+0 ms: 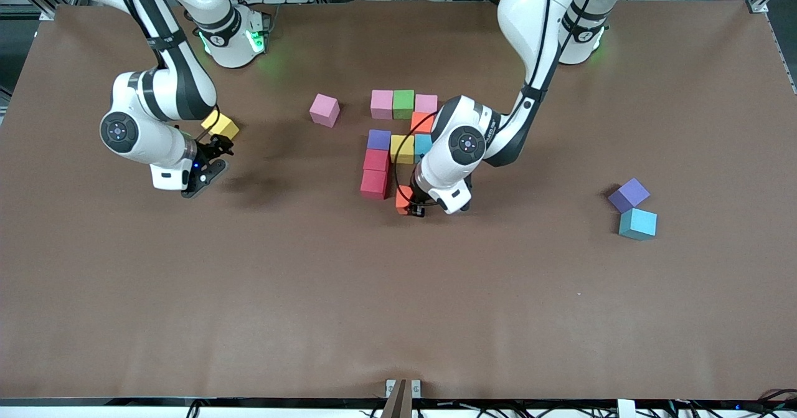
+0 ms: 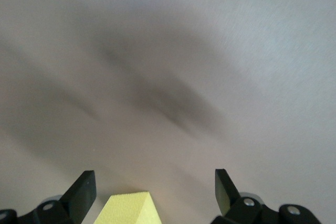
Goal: Form number 2 with 11 blocks
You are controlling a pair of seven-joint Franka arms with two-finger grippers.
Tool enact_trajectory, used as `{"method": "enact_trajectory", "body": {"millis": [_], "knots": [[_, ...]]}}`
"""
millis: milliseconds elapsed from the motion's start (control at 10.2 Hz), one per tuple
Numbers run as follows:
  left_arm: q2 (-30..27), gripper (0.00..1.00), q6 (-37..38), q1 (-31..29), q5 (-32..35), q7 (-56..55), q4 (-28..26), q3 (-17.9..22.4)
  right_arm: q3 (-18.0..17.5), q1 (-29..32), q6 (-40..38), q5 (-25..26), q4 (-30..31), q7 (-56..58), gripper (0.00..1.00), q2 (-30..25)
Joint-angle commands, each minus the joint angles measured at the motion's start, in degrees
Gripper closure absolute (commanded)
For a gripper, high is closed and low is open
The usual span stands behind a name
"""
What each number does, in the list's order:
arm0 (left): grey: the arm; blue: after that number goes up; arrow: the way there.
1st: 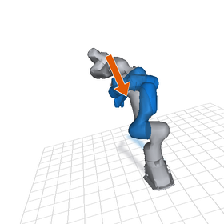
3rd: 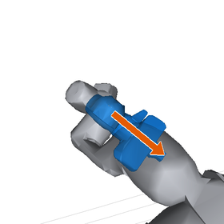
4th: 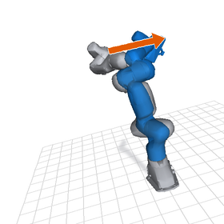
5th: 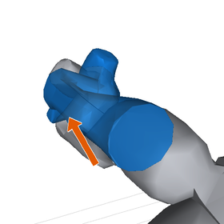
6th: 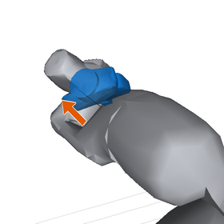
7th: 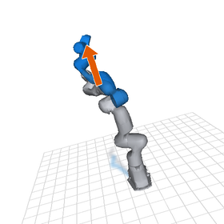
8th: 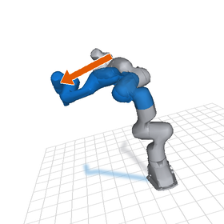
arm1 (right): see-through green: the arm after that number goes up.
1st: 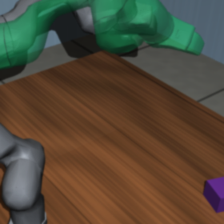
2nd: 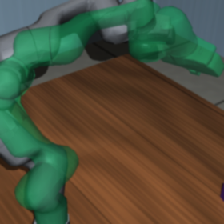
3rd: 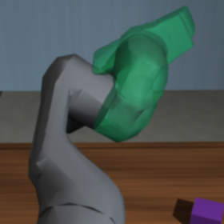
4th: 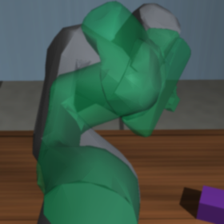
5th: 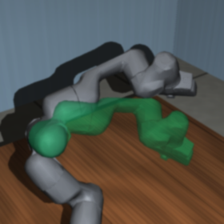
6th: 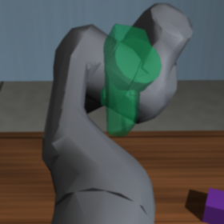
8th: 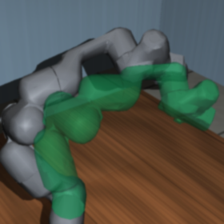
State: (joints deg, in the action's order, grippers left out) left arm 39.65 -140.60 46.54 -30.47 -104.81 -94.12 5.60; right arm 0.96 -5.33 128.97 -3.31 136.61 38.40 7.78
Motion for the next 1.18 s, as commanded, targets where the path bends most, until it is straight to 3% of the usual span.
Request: {"method": "enact_trajectory", "body": {"millis": [0,196,588,783,1077], "knots": [[-0.36,0.9,-2.22,-0.05,-3.62,-0.31,-1.15,-0.32,-1.14,1.47,0.49,0.67,5.24,1.33,0.0,-2.86],[-0.36,0.9,-3.18,-0.13,-4.51,-0.31,-1.59,-1.29,-1.14,2.34,0.58,0.59,7.09,1.5,0.0,-2.77],[-0.01,0.9,-6.09,-0.84,-4.68,0.83,-3.26,-3.4,-1.05,2.26,2.08,-0.12,4.73,0.71,0.0,-1.71],[-0.27,0.9,-6.09,-1.01,-8.26,5.55,-4.05,-3.49,-1.14,1.82,2.07,-0.29,4.72,0.54,0.0,-1.28],[-0.54,0.9,-6.09,-0.93,-12.86,10.15,-4.75,-3.4,-1.23,-3.79,2.08,-7.91,4.81,-8.65,0.0,-1.45]]}}
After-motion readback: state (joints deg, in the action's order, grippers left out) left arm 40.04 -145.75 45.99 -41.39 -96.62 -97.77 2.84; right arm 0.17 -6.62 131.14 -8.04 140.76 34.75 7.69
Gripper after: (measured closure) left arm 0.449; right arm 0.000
